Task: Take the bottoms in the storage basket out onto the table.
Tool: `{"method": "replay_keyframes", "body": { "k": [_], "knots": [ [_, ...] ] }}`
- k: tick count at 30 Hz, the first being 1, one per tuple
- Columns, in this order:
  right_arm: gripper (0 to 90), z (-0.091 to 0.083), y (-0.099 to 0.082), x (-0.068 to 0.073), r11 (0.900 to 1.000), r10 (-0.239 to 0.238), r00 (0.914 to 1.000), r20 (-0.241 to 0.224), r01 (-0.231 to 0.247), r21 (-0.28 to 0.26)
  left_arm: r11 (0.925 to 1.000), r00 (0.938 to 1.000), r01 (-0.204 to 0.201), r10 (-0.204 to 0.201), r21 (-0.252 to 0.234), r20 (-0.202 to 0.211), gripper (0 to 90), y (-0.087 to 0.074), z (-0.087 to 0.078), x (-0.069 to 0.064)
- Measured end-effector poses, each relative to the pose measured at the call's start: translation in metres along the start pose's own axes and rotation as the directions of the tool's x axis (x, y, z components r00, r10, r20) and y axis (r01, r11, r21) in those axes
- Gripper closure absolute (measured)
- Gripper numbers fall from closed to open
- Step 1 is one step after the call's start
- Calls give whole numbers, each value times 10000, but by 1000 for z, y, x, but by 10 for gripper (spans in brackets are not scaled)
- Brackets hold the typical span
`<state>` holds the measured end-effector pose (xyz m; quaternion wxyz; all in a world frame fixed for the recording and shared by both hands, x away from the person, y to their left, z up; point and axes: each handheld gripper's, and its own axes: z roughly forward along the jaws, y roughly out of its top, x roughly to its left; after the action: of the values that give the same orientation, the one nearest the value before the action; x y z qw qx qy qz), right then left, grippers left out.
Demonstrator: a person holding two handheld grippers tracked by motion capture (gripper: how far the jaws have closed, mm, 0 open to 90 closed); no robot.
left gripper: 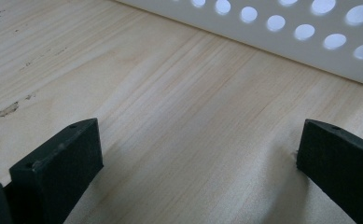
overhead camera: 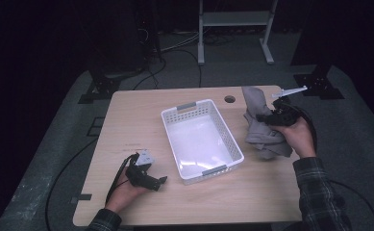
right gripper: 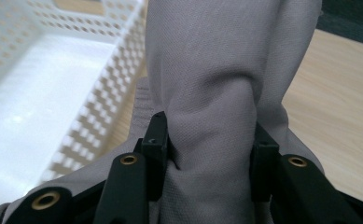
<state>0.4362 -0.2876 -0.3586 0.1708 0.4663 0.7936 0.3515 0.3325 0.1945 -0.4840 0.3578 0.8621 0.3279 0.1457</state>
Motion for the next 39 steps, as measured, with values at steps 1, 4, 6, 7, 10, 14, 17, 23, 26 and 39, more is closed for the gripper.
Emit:
{"method": "replay_keyframes", "body": {
  "k": [1, 4, 6, 7, 10, 14, 17, 23, 26, 39],
  "knots": [
    [600, 2, -4, -3, 10000, 22, 10000, 42, -22, 4, 10000, 10000, -1, 1, 0, -1, 0, 0, 0, 0],
    [599, 10, -15, -13, 9998, 183, 9998, 49, -183, 46, 10000, 10000, -4, 4, 0, 0, 0, 0, 0, 0],
    [599, 13, -19, -15, 9998, 171, 9998, 69, -172, 86, 10000, 10000, -4, 4, 0, -1, 0, 0, 0, 0],
    [598, 20, -26, -18, 9997, 195, 9997, 141, -198, 158, 10000, 10000, 6, -6, -8, 2, 0, 0, 0, 0],
    [597, 25, -33, -22, 9993, 290, 9993, 232, -296, 245, 10000, 10000, -4, 4, 0, 1, 0, 0, 0, 0],
    [595, 34, -46, -30, 9987, 457, 9986, 254, -463, 207, 10000, 10000, 2, -2, -6, 1, 0, 0, 0, 0],
    [590, 41, -53, -33, 9985, 450, 9986, 275, -458, 287, 10000, 10000, 6, -6, -7, 4, 0, 0, 0, 0],
    [586, 58, -60, -30, 9975, 2, 9986, 524, -39, 706, 10000, 10000, -4, 4, 2, 0, 0, 0, 0, 0],
    [586, 61, -61, -30, 9971, 31, 9987, 505, -69, 751, 10000, 10000, 3, -3, -3, 3, 0, 0, 0, 0],
    [288, 62, -62, -29, 9977, 354, 9982, 474, -380, 559, 10000, 10000, 27, -27, -15, -12, 0, 0, 0, 0]
  ]
}}
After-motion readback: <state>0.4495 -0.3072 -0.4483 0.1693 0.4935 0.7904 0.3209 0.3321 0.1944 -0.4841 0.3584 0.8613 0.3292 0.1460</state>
